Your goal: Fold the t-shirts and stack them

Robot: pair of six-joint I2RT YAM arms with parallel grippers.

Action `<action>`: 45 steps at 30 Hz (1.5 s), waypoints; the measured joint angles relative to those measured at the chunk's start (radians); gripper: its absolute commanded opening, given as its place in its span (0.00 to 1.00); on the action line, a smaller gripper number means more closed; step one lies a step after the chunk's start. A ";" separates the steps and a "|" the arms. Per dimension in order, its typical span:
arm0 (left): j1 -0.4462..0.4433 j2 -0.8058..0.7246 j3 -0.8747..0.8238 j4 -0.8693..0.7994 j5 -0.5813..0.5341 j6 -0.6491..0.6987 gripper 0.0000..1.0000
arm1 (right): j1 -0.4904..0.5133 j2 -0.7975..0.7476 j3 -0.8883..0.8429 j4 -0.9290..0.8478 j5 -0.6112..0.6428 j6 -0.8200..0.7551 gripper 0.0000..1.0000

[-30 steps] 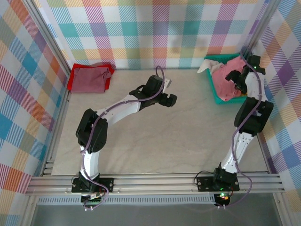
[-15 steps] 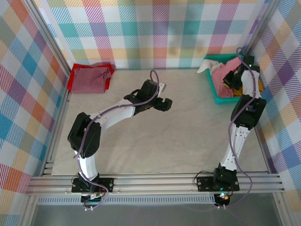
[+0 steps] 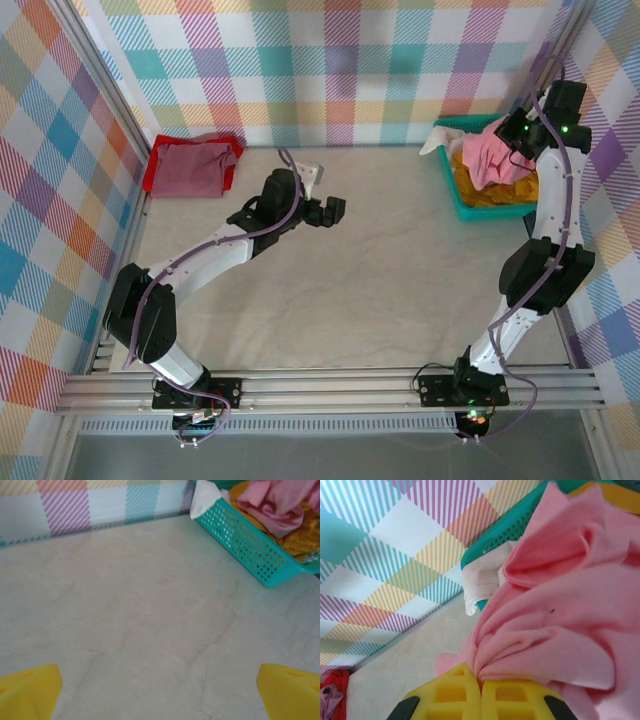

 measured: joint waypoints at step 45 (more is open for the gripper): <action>0.077 -0.345 -0.439 0.053 -0.030 -0.059 0.89 | 0.533 -0.021 -0.362 0.169 0.242 0.046 0.51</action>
